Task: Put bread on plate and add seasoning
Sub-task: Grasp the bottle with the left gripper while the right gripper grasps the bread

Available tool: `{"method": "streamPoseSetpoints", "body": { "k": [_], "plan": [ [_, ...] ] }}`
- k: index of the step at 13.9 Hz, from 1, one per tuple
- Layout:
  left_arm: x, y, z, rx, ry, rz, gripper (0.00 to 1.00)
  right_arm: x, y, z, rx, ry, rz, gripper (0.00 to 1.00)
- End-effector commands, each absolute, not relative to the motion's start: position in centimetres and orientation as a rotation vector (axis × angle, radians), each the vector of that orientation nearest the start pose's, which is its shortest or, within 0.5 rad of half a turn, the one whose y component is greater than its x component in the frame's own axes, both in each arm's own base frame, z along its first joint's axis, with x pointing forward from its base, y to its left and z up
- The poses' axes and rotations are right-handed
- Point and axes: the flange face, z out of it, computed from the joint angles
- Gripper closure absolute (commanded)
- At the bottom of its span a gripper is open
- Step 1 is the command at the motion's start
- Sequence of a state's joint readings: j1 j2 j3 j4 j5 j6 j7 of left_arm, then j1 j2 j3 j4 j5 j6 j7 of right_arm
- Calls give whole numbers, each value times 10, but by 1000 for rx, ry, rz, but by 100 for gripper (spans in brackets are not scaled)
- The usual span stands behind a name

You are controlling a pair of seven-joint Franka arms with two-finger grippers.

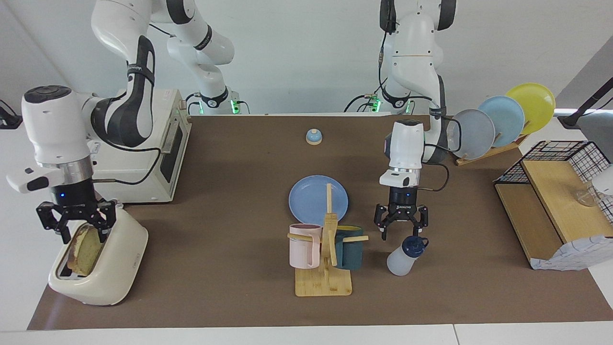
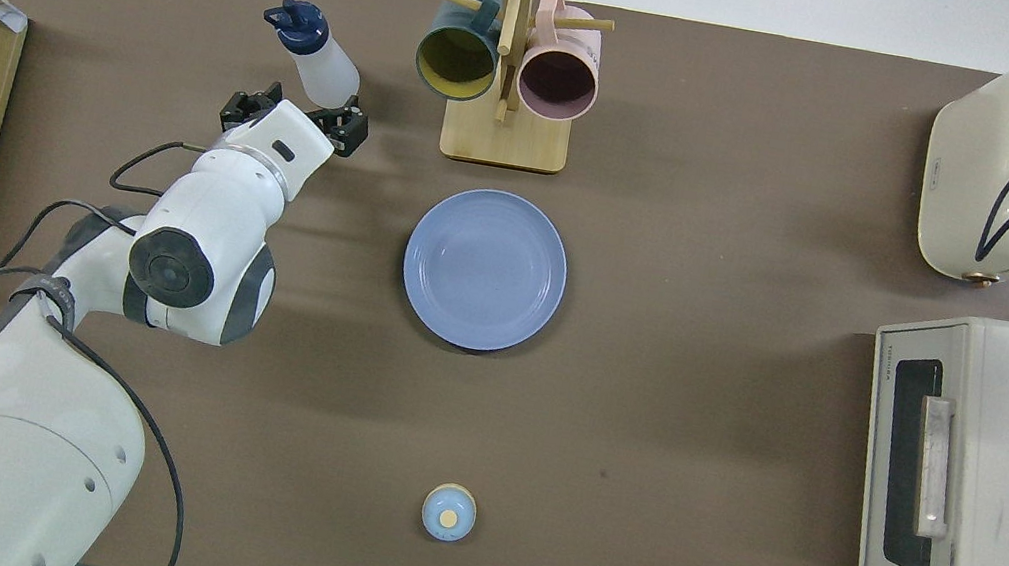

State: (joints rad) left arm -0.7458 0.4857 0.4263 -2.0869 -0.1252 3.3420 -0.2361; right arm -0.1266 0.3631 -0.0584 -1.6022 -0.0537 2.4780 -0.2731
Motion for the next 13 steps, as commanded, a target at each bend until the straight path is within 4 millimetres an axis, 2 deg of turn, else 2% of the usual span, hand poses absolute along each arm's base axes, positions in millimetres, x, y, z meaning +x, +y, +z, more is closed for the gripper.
{"method": "streamPoseSetpoints", "body": {
  "k": [1, 2, 3, 4, 5, 8, 11, 13],
  "plan": [
    [617, -218, 299, -2932, 43, -1362, 0, 698, -129, 483, -3240, -391, -793, 70],
    [621, -221, 297, -2925, 50, -1368, 0, 698, -126, 483, -3246, -525, -780, 94],
    [624, -219, 295, -2921, 46, -1371, 0, 697, -127, 486, -3267, -670, -765, 100],
    [626, -220, 287, -2915, 51, -1362, 0, 697, -126, 486, -3301, -792, -743, 100],
    [631, -220, 290, -2911, 45, -1375, 0, 698, -122, 487, -3331, -877, -726, 100],
    [633, -217, 290, -2908, 37, -1372, 0, 698, -116, 498, -3351, -947, -716, 100],
    [636, -215, 282, -2903, 27, -1361, 0, 691, -115, 542, -3364, -979, -621, 100],
    [638, -213, 284, -2903, 6, -1366, 0, 685, -103, 575, -3360, -995, -614, 100]
  ]
}}
